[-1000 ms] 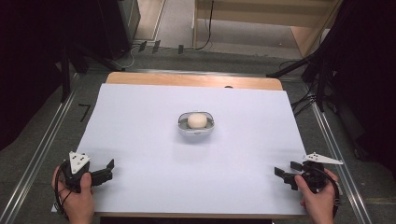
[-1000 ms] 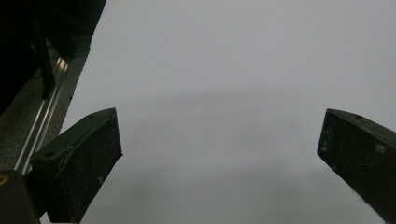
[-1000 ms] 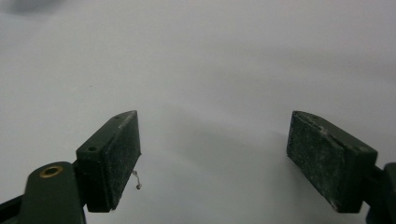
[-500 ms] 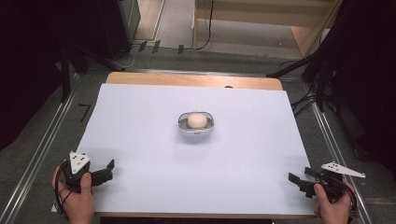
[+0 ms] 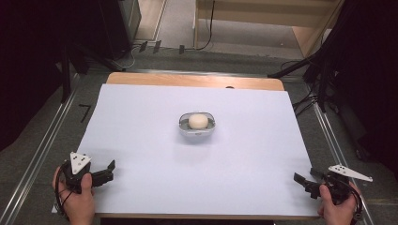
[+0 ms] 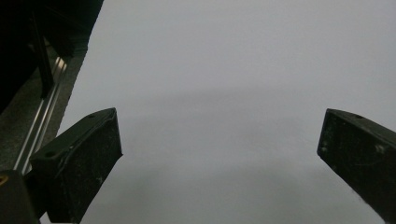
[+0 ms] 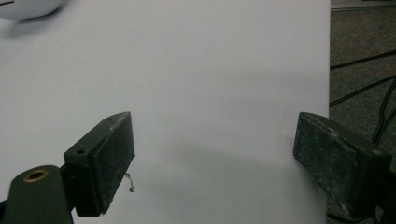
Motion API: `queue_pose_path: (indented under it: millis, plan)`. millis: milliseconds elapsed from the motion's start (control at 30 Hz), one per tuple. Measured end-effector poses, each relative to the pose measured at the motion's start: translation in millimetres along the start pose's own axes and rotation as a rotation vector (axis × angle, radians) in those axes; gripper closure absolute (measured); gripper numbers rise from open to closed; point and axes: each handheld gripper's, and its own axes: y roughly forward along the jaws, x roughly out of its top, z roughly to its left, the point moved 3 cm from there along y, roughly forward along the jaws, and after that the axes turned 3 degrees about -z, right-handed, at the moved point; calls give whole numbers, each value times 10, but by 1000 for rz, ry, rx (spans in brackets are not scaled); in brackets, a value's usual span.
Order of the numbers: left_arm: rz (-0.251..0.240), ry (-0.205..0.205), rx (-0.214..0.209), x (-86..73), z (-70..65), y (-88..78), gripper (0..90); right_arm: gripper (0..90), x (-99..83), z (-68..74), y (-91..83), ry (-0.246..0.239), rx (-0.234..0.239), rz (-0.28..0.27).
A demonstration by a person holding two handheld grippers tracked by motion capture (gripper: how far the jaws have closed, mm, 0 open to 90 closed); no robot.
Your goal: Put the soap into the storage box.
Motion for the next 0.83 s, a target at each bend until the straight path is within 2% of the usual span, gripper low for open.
queue_pose_path:
  millis: [133, 267, 500, 833]
  plan:
    - [0, 1, 1, 0, -2, 0, 1, 133, -19, -2, -7, 10, 15, -20]
    - [-4, 14, 10, -1, -10, -6, 1, 135, -26, -14, -9, 26, 11, -31]
    - [-7, 9, 8, -1, -8, -6, 1, 136, -30, 27, 11, -7, -32, -23]
    - [2, 15, 12, 0, -11, 0, 1, 135, -31, 24, 11, -5, -32, -26]
